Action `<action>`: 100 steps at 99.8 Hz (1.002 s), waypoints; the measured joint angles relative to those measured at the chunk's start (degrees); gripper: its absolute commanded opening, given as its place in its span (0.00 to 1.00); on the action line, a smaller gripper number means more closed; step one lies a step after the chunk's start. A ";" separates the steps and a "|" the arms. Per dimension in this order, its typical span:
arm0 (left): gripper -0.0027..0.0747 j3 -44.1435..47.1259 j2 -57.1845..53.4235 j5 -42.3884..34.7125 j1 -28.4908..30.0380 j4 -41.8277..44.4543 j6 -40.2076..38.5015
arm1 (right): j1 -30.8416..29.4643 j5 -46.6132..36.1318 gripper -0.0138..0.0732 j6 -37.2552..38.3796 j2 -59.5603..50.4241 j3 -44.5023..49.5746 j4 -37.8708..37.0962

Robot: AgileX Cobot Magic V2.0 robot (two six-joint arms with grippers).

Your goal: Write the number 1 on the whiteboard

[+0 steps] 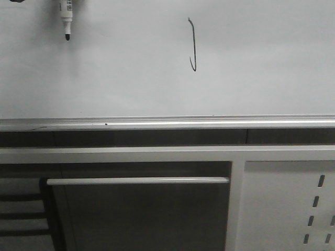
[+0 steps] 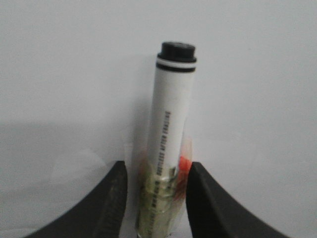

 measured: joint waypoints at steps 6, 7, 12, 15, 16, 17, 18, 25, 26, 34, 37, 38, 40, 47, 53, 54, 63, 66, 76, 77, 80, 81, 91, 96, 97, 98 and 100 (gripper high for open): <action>0.50 0.00 0.00 0.00 0.00 0.00 0.00 | 0.00 0.00 0.58 0.00 0.00 0.00 0.00; 0.51 0.00 0.00 0.00 0.00 0.00 0.10 | 0.00 0.00 0.58 0.00 0.00 0.00 0.00; 0.60 0.00 0.00 0.12 0.00 0.00 0.10 | 0.00 0.03 0.58 0.00 0.00 0.00 0.00; 0.66 0.00 0.00 0.39 0.00 0.00 0.10 | 0.00 0.14 0.58 0.00 0.00 0.00 0.00; 0.67 0.00 0.00 0.57 0.00 0.00 0.10 | 0.00 0.14 0.58 0.00 0.00 0.00 0.00; 0.68 0.00 0.00 0.68 0.00 0.00 0.10 | 0.00 0.14 0.58 0.00 0.00 0.00 0.00; 0.70 0.00 0.00 0.96 0.00 0.00 0.10 | 0.00 0.14 0.58 0.00 0.00 0.00 0.00; 0.72 0.00 -0.21 3.08 0.00 0.00 0.22 | 0.00 0.39 0.58 -0.09 0.00 0.00 0.00; 0.72 0.00 -0.40 3.35 0.00 0.00 0.24 | 0.00 0.39 0.58 -0.09 0.00 0.00 0.00; 0.72 0.27 -1.78 6.06 0.00 -0.11 0.95 | 0.00 0.75 0.58 -0.09 -0.08 0.00 0.00; 0.72 0.59 -2.52 7.20 0.00 -0.11 0.98 | -0.09 0.86 0.58 -0.09 -0.24 0.00 0.00; 0.72 0.70 -2.95 7.46 0.00 -0.11 1.09 | -0.13 0.84 0.58 -0.09 -0.23 0.00 0.00; 0.72 1.03 -3.66 8.11 0.00 -0.11 1.07 | -0.36 0.84 0.58 -0.09 -0.45 0.00 0.00; 0.71 2.52 -6.53 10.30 0.00 -0.11 1.25 | -1.16 0.89 0.58 0.02 -1.38 0.00 0.00; 0.69 4.26 -9.53 12.28 0.00 -0.11 1.34 | -2.42 0.89 0.57 0.58 -2.66 0.00 0.00; 0.68 4.47 -10.34 12.50 0.00 -0.11 1.34 | -2.58 0.74 0.57 0.56 -2.82 0.00 0.00; 0.59 6.93 -16.21 16.16 0.00 -0.18 1.48 | -5.24 -0.43 0.46 1.14 -5.13 0.00 -0.26; 0.54 7.55 -18.09 17.51 0.00 -0.18 1.61 | -6.14 -1.05 0.41 1.64 -5.94 0.00 -0.61; 0.25 9.13 -24.63 23.09 0.00 0.04 4.44 | -9.14 -3.52 0.20 3.69 -9.11 0.00 -2.93; 0.22 9.41 -25.51 23.95 0.00 0.04 4.70 | -9.32 -3.88 0.17 3.70 -9.60 0.00 -3.38; 0.12 9.83 -27.21 25.67 0.00 0.15 6.03 | -9.97 -4.59 0.11 3.97 -10.60 0.00 -4.15; 0.07 10.06 -27.63 26.14 0.00 0.26 6.29 | -10.23 -4.76 0.10 4.11 -11.12 0.00 -4.37; 0.01 11.62 -33.44 31.85 0.00 0.62 8.59 | -11.21 -7.86 0.08 4.32 -15.33 1.55 -6.08; 0.01 12.41 -35.86 34.04 0.00 0.72 9.18 | -11.23 -9.63 0.08 4.36 -17.80 2.99 -6.34; 0.01 12.52 -36.20 34.32 0.00 0.86 9.29 | -11.23 -9.86 0.08 4.45 -18.19 3.23 -6.34; 0.01 12.76 -36.87 34.88 0.00 0.85 9.34 | -11.23 -10.36 0.08 4.45 -19.00 3.74 -6.34; 0.01 13.07 -37.50 35.70 0.00 0.85 9.44 | -11.33 -11.06 0.08 4.45 -20.25 4.25 -6.34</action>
